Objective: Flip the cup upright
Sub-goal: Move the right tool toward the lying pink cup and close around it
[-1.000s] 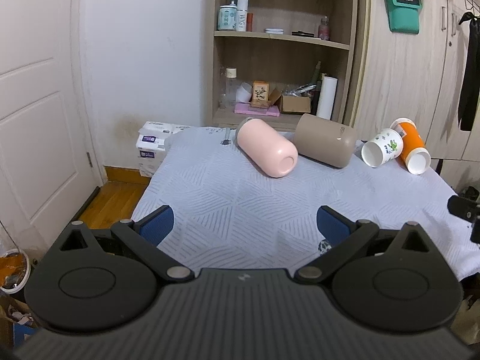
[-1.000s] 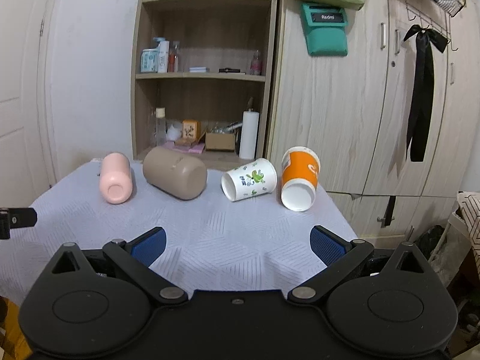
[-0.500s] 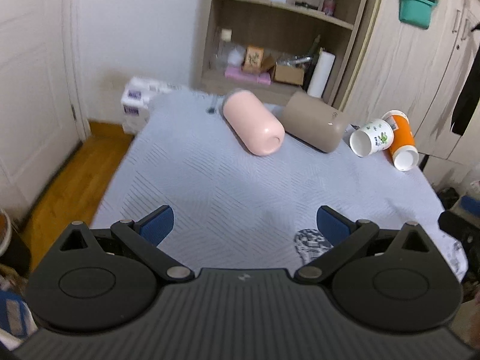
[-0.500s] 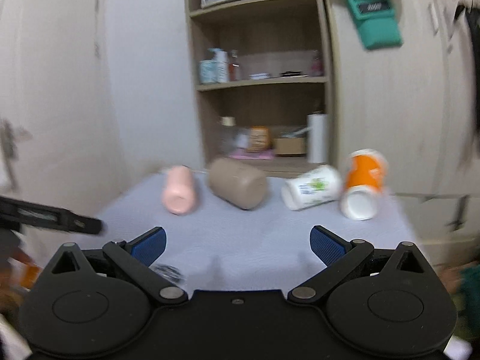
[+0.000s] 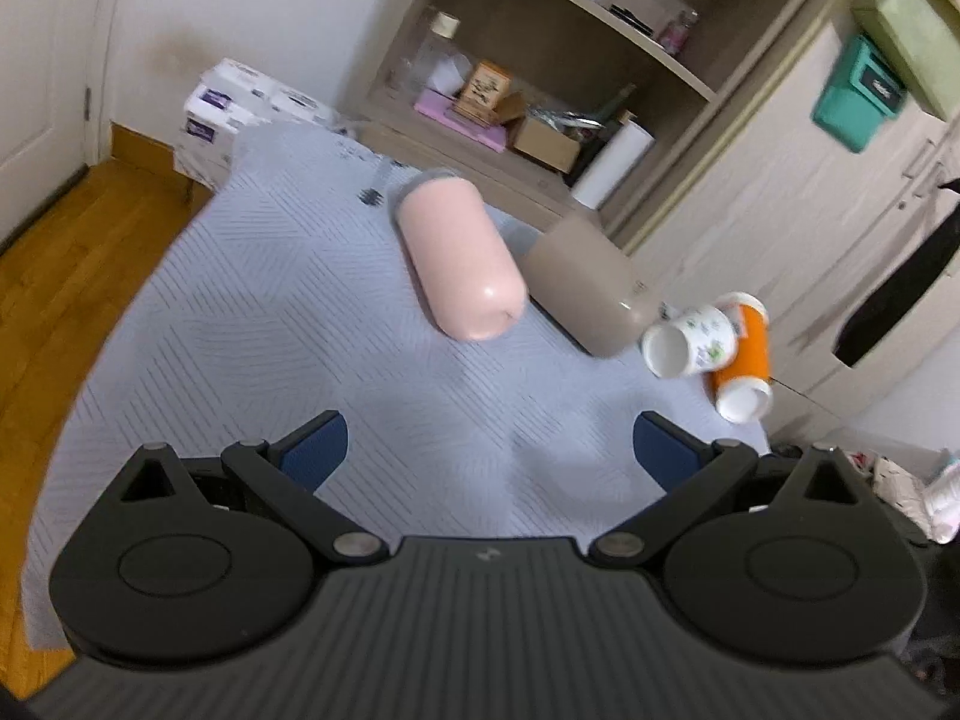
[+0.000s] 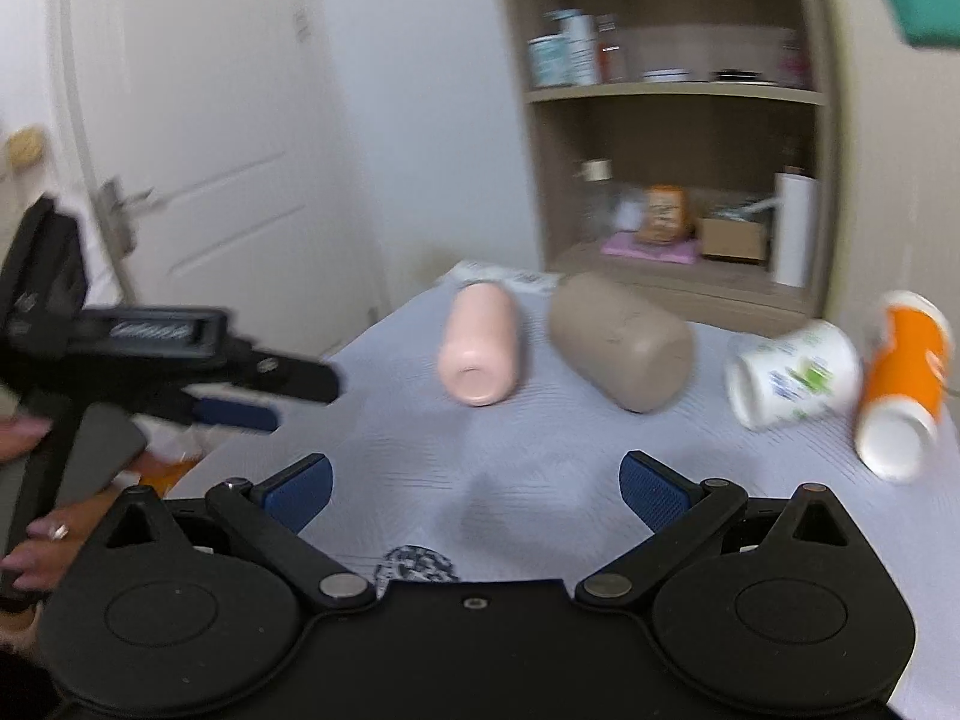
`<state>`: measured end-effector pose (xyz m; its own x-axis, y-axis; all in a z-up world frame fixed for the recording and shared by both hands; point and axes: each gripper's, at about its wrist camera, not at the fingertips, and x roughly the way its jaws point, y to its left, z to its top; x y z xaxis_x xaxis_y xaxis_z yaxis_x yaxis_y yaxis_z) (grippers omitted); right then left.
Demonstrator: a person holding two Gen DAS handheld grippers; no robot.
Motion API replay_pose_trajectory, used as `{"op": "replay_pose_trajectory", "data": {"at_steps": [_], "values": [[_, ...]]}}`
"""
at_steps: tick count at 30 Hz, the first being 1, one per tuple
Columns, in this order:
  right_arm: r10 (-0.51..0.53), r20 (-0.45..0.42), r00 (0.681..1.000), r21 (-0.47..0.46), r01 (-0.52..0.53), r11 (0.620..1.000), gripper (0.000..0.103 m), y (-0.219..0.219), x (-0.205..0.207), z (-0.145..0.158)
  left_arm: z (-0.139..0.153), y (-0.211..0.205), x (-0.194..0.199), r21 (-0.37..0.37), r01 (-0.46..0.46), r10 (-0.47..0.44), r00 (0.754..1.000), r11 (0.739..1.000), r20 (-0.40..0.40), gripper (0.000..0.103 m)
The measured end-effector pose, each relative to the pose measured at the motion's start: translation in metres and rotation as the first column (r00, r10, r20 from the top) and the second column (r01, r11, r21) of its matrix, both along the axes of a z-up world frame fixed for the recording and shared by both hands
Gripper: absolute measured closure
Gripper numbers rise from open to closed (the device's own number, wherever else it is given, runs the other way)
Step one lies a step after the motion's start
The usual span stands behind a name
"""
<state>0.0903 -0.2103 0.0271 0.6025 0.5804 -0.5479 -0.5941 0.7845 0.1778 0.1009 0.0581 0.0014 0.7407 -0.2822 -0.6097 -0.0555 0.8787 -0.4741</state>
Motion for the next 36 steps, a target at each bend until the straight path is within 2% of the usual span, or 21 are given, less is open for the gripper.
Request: {"op": "replay_pose_trajectory", "data": {"at_steps": [4,9,12,15,18,21,24,29,31,32,33,36], "values": [[0.068,-0.012,0.998,-0.067,-0.069,0.995,0.001,0.027,0.018,0.000,-0.007,0.009,0.014,-0.024,-0.027,0.027,1.000,0.999,-0.004,0.000],[0.137,-0.045,0.990,-0.091,-0.141,0.986,0.001,0.056,0.049,-0.006,-0.018,0.022,0.031,-0.065,-0.066,0.065,0.998,0.996,-0.018,0.000],[0.116,-0.084,0.990,-0.091,-0.124,0.988,0.001,0.069,0.072,-0.015,-0.023,0.029,0.038,-0.121,-0.083,0.082,0.997,0.989,-0.016,0.001],[0.107,-0.093,0.990,-0.106,-0.116,0.988,0.001,0.078,0.083,-0.023,-0.018,0.029,0.033,-0.100,-0.092,0.095,0.995,0.991,0.029,0.001],[0.096,-0.077,0.992,-0.121,-0.105,0.987,0.002,0.088,0.091,-0.026,-0.017,0.034,0.037,-0.102,-0.095,0.099,0.995,0.990,0.032,0.001],[0.090,-0.075,0.993,-0.109,-0.098,0.989,0.009,0.094,0.099,-0.029,-0.020,0.038,0.044,-0.116,-0.103,0.108,0.994,0.988,0.032,0.001],[0.097,-0.039,0.995,-0.158,-0.102,0.982,0.018,0.107,0.111,-0.032,-0.025,0.040,0.053,-0.124,-0.116,0.121,0.992,0.985,0.033,0.001],[0.069,-0.010,0.998,-0.209,-0.070,0.976,0.018,0.114,0.119,-0.036,-0.033,0.043,0.061,-0.136,-0.109,0.113,0.993,0.985,0.023,0.001],[0.070,-0.015,0.997,-0.216,-0.072,0.974,0.025,0.115,0.120,-0.038,-0.034,0.042,0.063,-0.132,-0.109,0.114,0.993,0.985,0.026,0.002],[0.066,-0.011,0.998,-0.225,-0.067,0.972,0.035,0.116,0.120,-0.039,-0.034,0.042,0.063,-0.132,-0.109,0.114,0.993,0.985,0.026,0.002],[0.064,0.001,0.998,-0.241,-0.062,0.968,0.038,0.117,0.118,-0.039,-0.034,0.042,0.063,-0.132,-0.110,0.114,0.993,0.985,0.026,0.002],[0.058,0.018,0.998,-0.224,-0.053,0.973,0.039,0.113,0.111,-0.034,-0.035,0.041,0.061,-0.096,-0.134,0.137,0.990,0.986,0.025,0.002]]}}
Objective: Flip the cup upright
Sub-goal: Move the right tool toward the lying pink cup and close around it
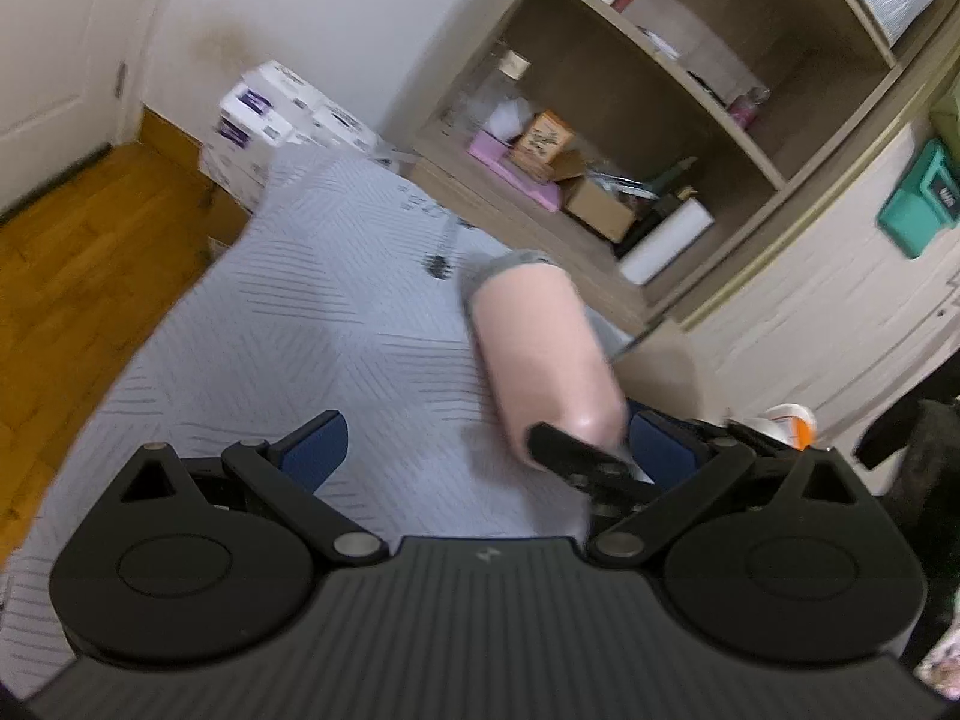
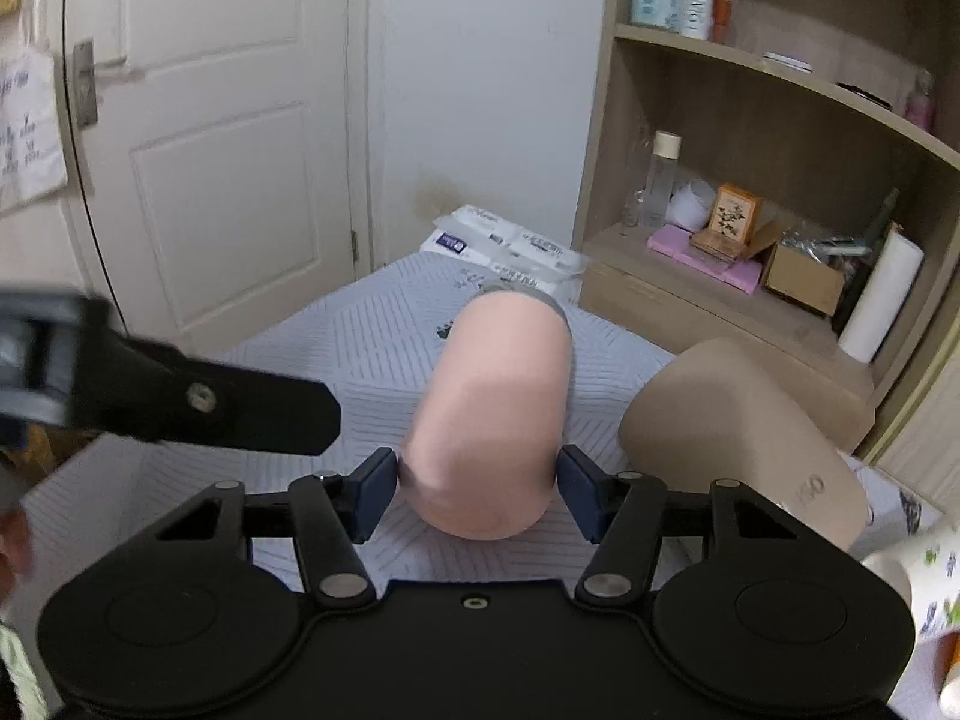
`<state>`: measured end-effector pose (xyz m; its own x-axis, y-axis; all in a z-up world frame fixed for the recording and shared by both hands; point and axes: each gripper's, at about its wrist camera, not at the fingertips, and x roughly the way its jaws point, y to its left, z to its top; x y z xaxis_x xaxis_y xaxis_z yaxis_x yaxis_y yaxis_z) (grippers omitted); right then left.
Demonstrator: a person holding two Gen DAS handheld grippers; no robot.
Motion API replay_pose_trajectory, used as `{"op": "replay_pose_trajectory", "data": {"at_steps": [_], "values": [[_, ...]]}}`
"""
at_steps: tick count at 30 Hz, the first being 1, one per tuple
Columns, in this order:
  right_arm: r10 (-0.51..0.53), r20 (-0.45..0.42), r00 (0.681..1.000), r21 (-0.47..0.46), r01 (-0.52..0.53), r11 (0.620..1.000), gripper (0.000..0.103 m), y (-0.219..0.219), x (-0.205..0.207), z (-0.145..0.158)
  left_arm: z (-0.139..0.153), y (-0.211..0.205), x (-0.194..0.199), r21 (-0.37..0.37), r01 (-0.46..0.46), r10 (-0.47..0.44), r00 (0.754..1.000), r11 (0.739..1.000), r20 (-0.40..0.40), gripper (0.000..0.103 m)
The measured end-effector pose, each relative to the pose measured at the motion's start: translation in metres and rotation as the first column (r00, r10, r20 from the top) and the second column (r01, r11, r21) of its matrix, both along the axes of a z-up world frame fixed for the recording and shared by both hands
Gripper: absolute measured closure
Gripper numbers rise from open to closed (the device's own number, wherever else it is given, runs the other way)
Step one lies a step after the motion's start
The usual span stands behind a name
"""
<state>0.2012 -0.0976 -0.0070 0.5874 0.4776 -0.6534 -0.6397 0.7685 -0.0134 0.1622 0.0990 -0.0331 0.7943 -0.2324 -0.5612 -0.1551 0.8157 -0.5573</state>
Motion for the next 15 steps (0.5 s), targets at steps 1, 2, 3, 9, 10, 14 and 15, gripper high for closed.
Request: {"op": "replay_pose_trajectory", "data": {"at_steps": [1,2,3,9,10,14,15], "values": [[0.000,-0.005,1.000,0.009,0.000,1.000,0.039,-0.002,-0.002,0.001,-0.001,0.000,0.000,0.006,-0.003,0.003,1.000,1.000,-0.004,0.002],[0.002,-0.008,1.000,0.010,-0.002,1.000,0.039,-0.003,-0.005,0.001,-0.002,0.000,0.000,-0.001,0.003,-0.003,1.000,1.000,-0.003,0.002],[0.001,-0.010,1.000,0.007,-0.001,1.000,0.039,-0.005,-0.009,0.002,-0.003,0.001,0.000,-0.012,0.011,-0.011,1.000,1.000,-0.006,0.002],[-0.006,-0.027,1.000,0.009,0.006,1.000,0.039,-0.019,-0.029,0.003,-0.002,-0.011,0.001,-0.002,0.043,-0.043,0.999,0.999,-0.020,0.002],[-0.007,-0.030,1.000,0.011,0.007,1.000,0.039,-0.022,-0.032,0.003,-0.003,-0.013,0.000,-0.008,0.052,-0.052,0.998,0.999,-0.025,0.002],[-0.013,-0.054,0.998,0.024,0.015,1.000,0.039,-0.034,-0.046,0.005,-0.006,-0.020,-0.002,-0.031,0.085,-0.086,0.995,0.996,-0.041,0.002],[-0.011,-0.059,0.998,0.024,0.013,1.000,0.039,-0.037,-0.049,0.006,-0.007,-0.023,-0.003,-0.035,0.095,-0.097,0.994,0.995,-0.043,0.002]]}}
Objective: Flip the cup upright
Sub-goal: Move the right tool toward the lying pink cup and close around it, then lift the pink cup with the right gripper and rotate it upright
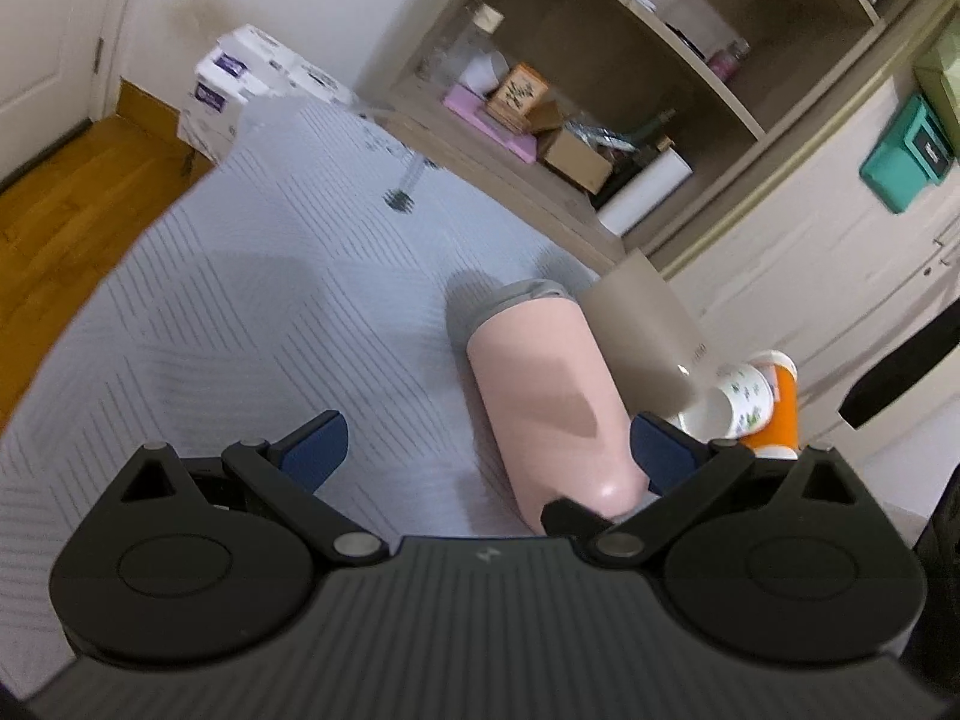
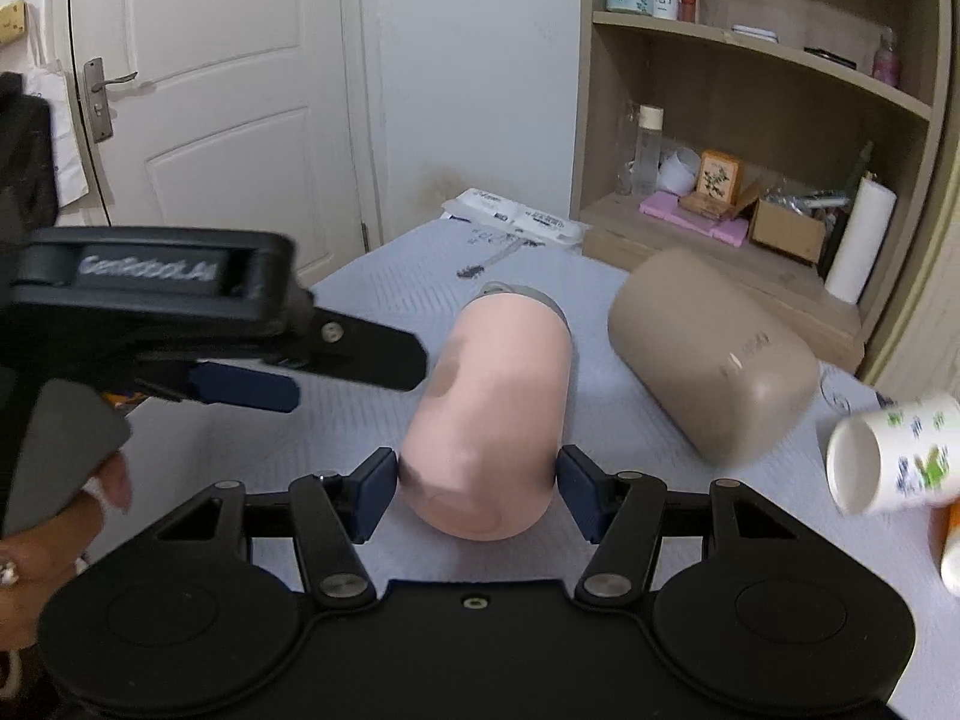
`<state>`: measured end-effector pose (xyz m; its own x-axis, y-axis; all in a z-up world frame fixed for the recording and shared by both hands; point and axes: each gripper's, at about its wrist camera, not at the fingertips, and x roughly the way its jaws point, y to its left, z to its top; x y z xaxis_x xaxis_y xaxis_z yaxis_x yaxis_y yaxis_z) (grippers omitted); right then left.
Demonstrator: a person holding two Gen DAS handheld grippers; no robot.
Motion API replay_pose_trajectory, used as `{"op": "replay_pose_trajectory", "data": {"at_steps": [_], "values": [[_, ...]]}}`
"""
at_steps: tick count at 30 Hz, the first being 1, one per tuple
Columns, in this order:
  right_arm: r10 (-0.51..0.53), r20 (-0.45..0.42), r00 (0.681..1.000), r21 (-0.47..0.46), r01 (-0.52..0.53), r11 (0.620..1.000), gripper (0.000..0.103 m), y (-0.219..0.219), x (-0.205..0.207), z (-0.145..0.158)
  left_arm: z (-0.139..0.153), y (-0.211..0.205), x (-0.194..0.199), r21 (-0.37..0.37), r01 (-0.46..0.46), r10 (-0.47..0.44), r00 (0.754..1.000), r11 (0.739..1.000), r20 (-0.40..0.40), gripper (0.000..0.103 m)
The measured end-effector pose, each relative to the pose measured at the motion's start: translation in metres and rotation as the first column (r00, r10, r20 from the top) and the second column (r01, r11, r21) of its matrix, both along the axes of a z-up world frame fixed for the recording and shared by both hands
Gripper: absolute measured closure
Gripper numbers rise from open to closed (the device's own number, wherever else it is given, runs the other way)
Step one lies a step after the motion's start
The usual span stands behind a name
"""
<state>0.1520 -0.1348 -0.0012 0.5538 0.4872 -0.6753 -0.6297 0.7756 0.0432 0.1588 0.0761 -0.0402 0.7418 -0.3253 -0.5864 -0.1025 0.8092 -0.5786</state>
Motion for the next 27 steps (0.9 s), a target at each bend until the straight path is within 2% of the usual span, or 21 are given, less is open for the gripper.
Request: {"op": "replay_pose_trajectory", "data": {"at_steps": [5,13,16,19,21,22,24,27], "values": [[-0.003,-0.035,0.999,0.025,0.003,1.000,0.039,-0.017,-0.015,0.002,0.002,-0.021,-0.002,0.014,0.076,-0.076,0.997,0.997,0.009,0.002],[-0.100,-0.093,0.991,0.069,0.107,0.992,0.038,-0.052,-0.042,0.004,-0.005,-0.037,-0.004,-0.142,0.136,-0.137,0.991,0.981,-0.002,0.003],[-0.120,-0.137,0.983,0.106,0.135,0.985,0.038,-0.066,-0.049,0.004,-0.006,-0.047,-0.003,-0.163,0.166,-0.170,0.985,0.973,-0.009,0.006],[-0.130,-0.186,0.974,0.133,0.157,0.979,0.038,-0.074,-0.052,0.003,-0.007,-0.056,-0.002,-0.178,0.187,-0.193,0.981,0.966,-0.013,0.010],[-0.137,-0.219,0.966,0.146,0.171,0.974,0.038,-0.079,-0.050,-0.001,-0.007,-0.060,-0.003,-0.179,0.179,-0.184,0.983,0.968,-0.017,0.025],[-0.144,-0.242,0.960,0.151,0.183,0.971,0.038,-0.082,-0.051,-0.003,-0.008,-0.061,-0.002,-0.180,0.173,-0.180,0.983,0.968,-0.023,0.028],[-0.150,-0.280,0.948,0.173,0.204,0.964,0.038,-0.087,-0.047,-0.006,-0.010,-0.063,0.000,-0.186,0.177,-0.186,0.982,0.966,-0.032,0.029],[-0.146,-0.288,0.946,0.184,0.204,0.961,0.038,-0.087,-0.045,-0.007,-0.013,-0.064,0.000,-0.207,0.196,-0.207,0.978,0.958,-0.035,0.029]]}}
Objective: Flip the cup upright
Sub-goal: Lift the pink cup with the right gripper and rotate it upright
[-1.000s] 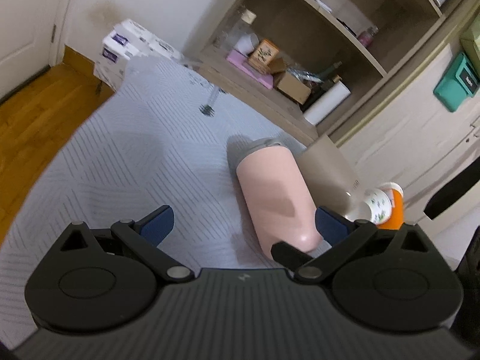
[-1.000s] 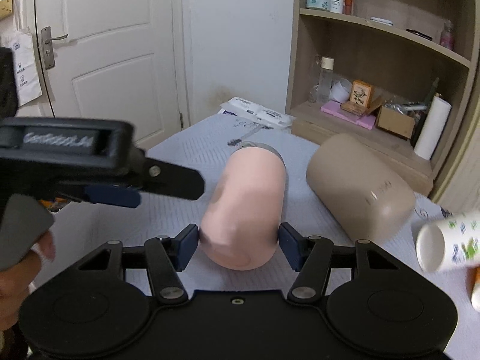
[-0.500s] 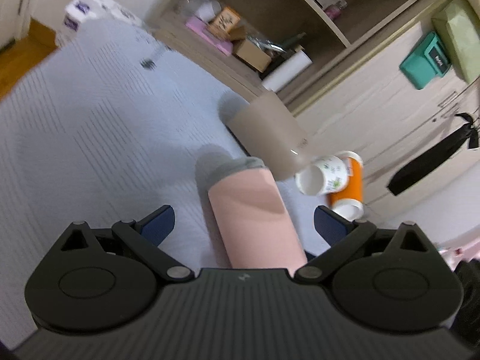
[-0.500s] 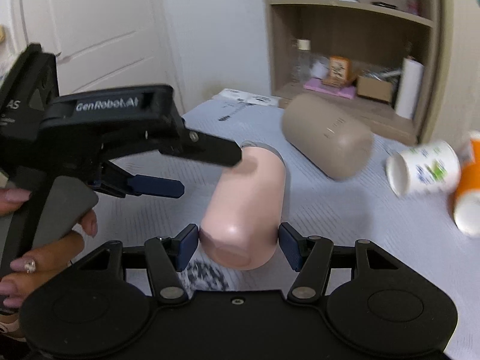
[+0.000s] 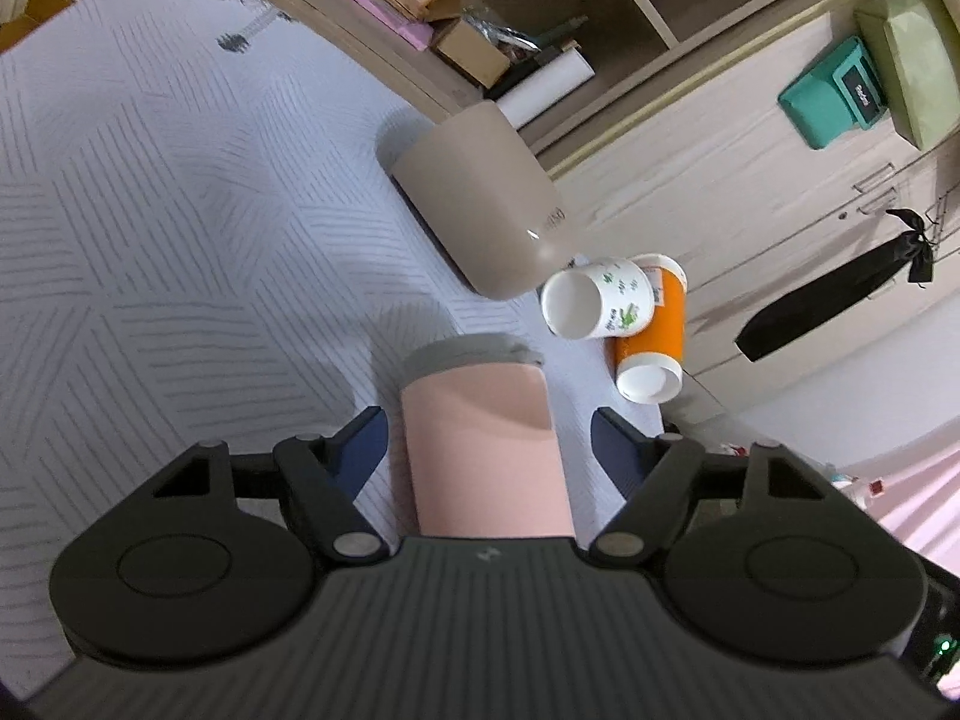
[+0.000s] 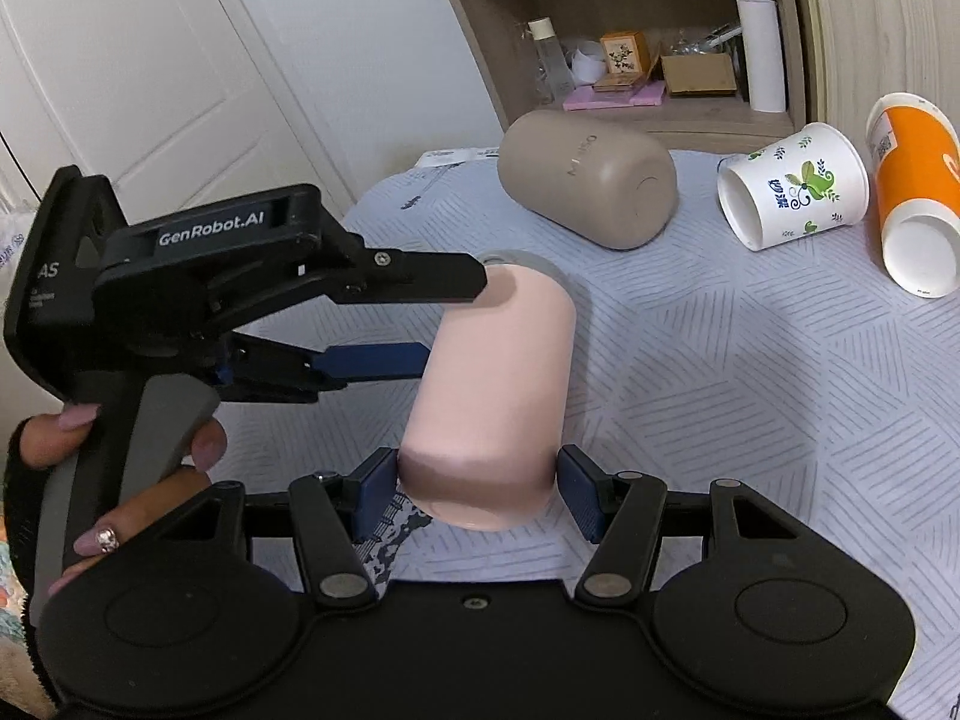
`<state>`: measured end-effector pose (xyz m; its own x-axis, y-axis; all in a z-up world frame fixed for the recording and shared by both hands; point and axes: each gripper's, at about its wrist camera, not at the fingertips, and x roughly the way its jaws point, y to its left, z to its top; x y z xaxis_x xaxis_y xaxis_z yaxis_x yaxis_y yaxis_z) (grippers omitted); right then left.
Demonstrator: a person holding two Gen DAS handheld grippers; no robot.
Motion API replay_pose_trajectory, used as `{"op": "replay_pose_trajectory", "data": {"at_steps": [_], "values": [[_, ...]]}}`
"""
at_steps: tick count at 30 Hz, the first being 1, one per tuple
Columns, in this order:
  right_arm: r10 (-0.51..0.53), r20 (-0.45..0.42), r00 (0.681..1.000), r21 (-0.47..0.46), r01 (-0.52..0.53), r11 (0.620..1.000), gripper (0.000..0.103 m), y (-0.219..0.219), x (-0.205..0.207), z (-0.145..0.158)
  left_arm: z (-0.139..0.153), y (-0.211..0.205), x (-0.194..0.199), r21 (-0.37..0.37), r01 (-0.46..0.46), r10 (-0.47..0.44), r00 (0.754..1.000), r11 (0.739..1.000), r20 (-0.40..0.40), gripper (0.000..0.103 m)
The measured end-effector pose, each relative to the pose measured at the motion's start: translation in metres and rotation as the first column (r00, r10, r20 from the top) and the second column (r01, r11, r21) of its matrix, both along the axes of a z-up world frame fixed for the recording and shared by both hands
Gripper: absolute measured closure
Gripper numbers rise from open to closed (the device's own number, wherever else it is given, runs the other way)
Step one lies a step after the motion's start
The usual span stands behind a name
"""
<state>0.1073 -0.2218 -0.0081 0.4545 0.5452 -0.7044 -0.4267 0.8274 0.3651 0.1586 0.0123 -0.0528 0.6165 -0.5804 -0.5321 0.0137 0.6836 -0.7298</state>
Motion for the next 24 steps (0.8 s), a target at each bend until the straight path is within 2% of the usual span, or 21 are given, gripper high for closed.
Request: {"op": "replay_pose_trajectory", "data": {"at_steps": [8,12,18,24], "values": [[0.019,-0.001,1.000,-0.038,-0.019,0.999,0.039,-0.001,0.001,0.005,-0.008,-0.010,0.006,0.056,0.020,-0.019,0.999,0.998,-0.029,0.029],[0.036,0.022,0.999,-0.077,-0.034,0.996,0.039,0.000,0.002,0.011,-0.011,-0.008,0.009,0.031,0.031,-0.030,0.999,0.999,-0.035,0.030],[0.085,-0.004,0.996,-0.102,-0.085,0.991,0.035,0.004,0.020,0.014,-0.009,-0.012,0.011,0.039,0.067,-0.066,0.998,0.997,-0.016,0.035],[0.149,-0.076,0.986,-0.130,-0.158,0.979,0.031,0.015,0.045,0.012,-0.008,-0.013,0.014,0.041,0.102,-0.101,0.995,0.994,-0.018,0.039]]}}
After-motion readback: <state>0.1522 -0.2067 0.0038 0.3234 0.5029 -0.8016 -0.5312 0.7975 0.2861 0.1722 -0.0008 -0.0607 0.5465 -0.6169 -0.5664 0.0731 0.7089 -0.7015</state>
